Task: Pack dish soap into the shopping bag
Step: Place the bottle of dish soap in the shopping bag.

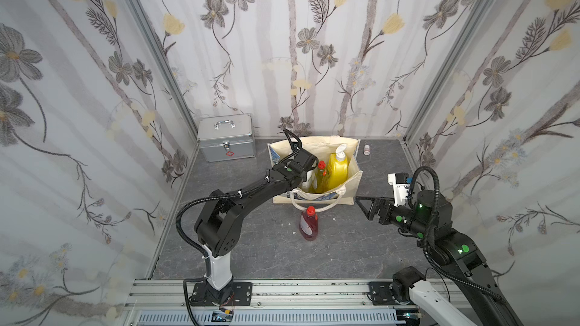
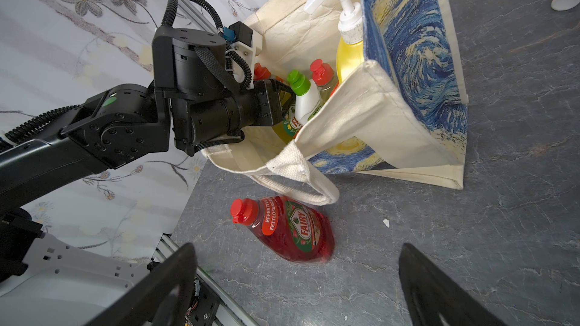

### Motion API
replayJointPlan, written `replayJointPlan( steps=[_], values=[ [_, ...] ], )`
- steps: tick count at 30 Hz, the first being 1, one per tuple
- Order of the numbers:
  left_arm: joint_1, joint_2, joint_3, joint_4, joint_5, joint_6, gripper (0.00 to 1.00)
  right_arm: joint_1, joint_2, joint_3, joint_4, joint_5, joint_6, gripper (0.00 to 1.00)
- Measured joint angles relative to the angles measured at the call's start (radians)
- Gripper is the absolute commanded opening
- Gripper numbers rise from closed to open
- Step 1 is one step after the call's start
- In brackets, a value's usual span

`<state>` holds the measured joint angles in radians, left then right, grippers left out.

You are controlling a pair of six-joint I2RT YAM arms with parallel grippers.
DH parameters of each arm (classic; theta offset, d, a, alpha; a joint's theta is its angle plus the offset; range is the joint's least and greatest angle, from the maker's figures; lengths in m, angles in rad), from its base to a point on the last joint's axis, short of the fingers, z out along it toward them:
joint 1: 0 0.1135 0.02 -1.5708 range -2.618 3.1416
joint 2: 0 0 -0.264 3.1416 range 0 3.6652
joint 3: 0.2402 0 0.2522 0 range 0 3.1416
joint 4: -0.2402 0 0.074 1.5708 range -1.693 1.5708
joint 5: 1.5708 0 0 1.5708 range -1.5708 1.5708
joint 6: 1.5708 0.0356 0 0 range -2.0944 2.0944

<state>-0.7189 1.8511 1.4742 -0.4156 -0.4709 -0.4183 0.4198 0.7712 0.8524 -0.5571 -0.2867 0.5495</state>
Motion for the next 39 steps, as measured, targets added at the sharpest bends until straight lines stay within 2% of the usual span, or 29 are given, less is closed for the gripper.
replayJointPlan(
  steps=[9,22,34,39],
  values=[
    [0.0,-0.022,0.0,0.001,0.003,0.0,0.66,0.0,-0.013,-0.01,0.0,0.0,0.012,1.0],
    [-0.001,-0.059,0.027,-0.016,0.016,-0.001,1.0,0.0,-0.013,-0.013,0.006,0.0,0.019,1.0],
    [-0.018,-0.118,0.087,-0.09,0.029,-0.032,1.0,0.001,-0.019,-0.013,0.006,-0.002,0.014,1.0],
    [-0.015,-0.157,0.088,-0.108,0.03,-0.038,1.0,0.001,-0.022,-0.013,0.012,-0.044,0.006,1.0]
  ],
)
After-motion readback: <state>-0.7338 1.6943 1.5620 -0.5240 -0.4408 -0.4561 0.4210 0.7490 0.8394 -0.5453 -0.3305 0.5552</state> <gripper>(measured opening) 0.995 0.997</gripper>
